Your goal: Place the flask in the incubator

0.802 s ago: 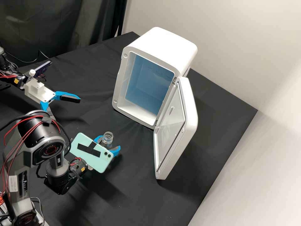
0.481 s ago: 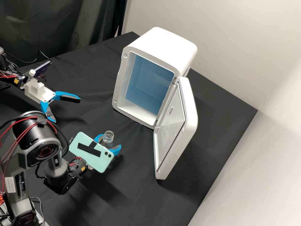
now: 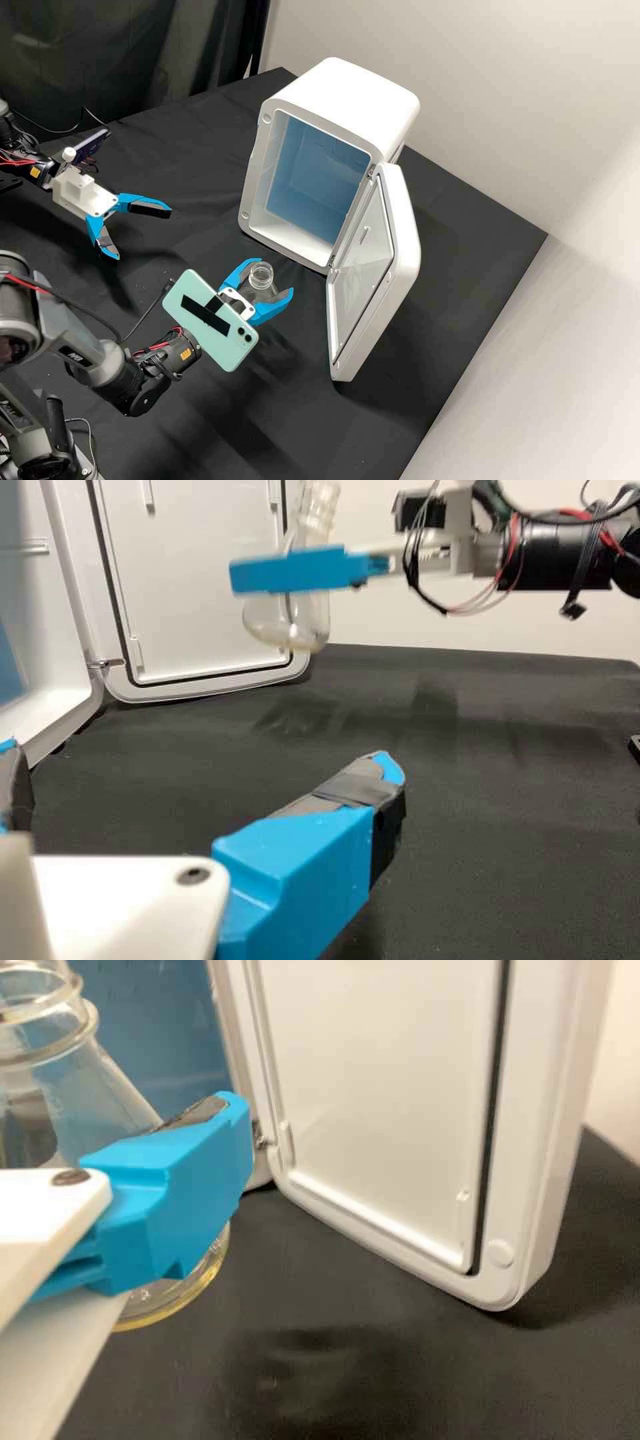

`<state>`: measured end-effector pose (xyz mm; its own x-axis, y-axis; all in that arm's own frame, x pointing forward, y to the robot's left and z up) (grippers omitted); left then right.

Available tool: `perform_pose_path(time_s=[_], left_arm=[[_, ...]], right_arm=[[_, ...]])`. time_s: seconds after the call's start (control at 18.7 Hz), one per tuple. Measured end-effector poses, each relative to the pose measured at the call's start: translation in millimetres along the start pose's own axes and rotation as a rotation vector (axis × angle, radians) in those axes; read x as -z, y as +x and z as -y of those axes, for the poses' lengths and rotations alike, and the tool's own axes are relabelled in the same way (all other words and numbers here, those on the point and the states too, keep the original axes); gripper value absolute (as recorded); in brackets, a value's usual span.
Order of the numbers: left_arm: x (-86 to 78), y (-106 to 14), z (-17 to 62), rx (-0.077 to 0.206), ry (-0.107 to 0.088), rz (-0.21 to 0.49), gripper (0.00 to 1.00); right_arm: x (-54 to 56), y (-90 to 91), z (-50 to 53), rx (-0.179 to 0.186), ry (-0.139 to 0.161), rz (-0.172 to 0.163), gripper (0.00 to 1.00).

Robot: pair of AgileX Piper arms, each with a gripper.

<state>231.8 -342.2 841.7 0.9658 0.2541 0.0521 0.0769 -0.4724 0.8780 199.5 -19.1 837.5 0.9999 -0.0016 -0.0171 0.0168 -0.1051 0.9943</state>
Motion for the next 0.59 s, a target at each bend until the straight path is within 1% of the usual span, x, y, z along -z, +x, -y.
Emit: perform_pose_path(time_s=[0.11, 0.21, 0.32, 0.43, 0.59], left_arm=[[0.0, 0.0, 0.0, 0.000, 0.000, 0.000, 1.00], [0.0, 0.0, 0.0, 0.000, 0.000, 0.000, 1.00], [0.0, 0.0, 0.0, 0.000, 0.000, 0.000, 1.00], [0.0, 0.0, 0.0, 0.000, 0.000, 0.000, 1.00], [0.0, 0.0, 0.0, 0.000, 0.000, 0.000, 1.00]], right_arm=[[4.4, -3.4, -5.0, -0.017, 0.018, -0.022, 0.00], [7.2, -5.8, -8.1, -0.026, 0.023, -0.036, 0.00], [10.1, -7.0, -9.5, -0.032, 0.018, -0.049, 0.00], [10.8, -7.2, -9.5, -0.030, 0.015, -0.053, 0.00], [12.5, -6.5, -7.4, -0.019, 0.015, -0.062, 0.00]])
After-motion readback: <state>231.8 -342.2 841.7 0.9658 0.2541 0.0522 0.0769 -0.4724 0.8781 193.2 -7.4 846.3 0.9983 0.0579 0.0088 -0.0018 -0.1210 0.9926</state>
